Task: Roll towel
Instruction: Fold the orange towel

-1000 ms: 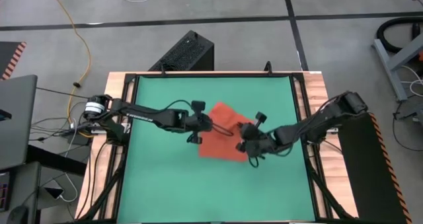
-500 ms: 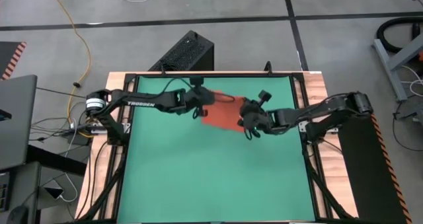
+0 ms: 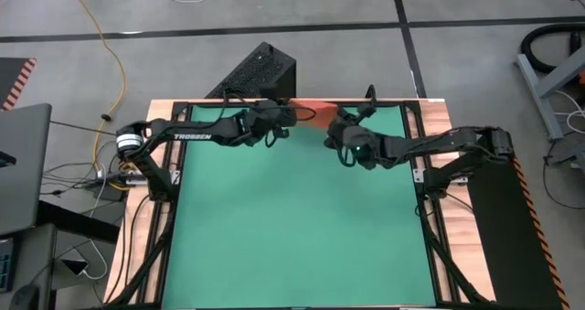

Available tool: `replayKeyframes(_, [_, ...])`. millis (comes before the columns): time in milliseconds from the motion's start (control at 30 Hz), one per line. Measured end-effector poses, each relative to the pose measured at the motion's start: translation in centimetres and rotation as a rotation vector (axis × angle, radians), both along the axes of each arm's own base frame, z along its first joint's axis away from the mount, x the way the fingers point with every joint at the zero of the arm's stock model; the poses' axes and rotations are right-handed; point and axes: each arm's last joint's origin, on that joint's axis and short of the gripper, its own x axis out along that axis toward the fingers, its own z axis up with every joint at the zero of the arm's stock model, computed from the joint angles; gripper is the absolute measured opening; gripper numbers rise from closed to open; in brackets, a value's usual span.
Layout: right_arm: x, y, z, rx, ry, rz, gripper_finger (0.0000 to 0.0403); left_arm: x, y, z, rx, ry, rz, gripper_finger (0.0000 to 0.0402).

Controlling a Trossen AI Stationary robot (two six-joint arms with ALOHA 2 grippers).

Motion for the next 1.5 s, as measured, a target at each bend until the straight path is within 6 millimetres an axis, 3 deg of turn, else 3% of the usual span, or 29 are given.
replayKeyframes(133, [0.0, 1.5, -0.9, 0.032, -0.017, 0.053, 0.0007, 0.2, -1.0, -0.2, -0.091, -0.062, -0.041, 0.0000])
replayKeyframes(267, [-0.8, 4.2, -3.8, 0.133, -0.019, 0.132, 0.0007, 0.2, -2.9, -2.1, -0.248, -0.022, -0.108, 0.0000])
replayKeyframes(433, [-2.6, 8.9, -7.1, 0.260, -0.098, 0.256, 0.0007, -0.7, -7.5, -6.1, -0.379, 0.109, -0.154, 0.0000])
replayKeyframes(600, [-4.2, 13.3, -8.4, 0.417, -0.206, 0.415, 0.0009, -1.9, -12.6, -8.7, -0.459, 0.170, -0.209, 0.0000])
replayKeyframes(733, [-5.2, 15.4, -8.9, 0.572, -0.255, 0.511, 0.0010, -2.4, -15.9, -9.4, -0.527, 0.129, -0.248, 0.0000])
replayKeyframes(900, [-5.9, 16.6, -9.9, 0.807, -0.222, 0.610, 0.0020, -2.7, -18.8, -9.6, -0.651, 0.103, -0.329, 0.0000])
replayKeyframes(1067, [-6.3, 17.3, -10.0, 0.900, -0.228, 0.635, 0.0045, -2.9, -20.4, -9.7, -0.776, 0.111, -0.404, 0.0000])
replayKeyframes(1267, [-6.6, 17.9, -10.3, 0.940, -0.242, 0.631, 0.0047, -3.0, -20.7, -9.8, -0.848, 0.103, -0.413, 0.0000])
replayKeyframes(1500, [-6.2, 19.0, -13.6, 0.981, -0.199, 0.548, 0.0039, -2.5, -19.8, -9.7, -0.914, 0.067, -0.414, 0.0000])
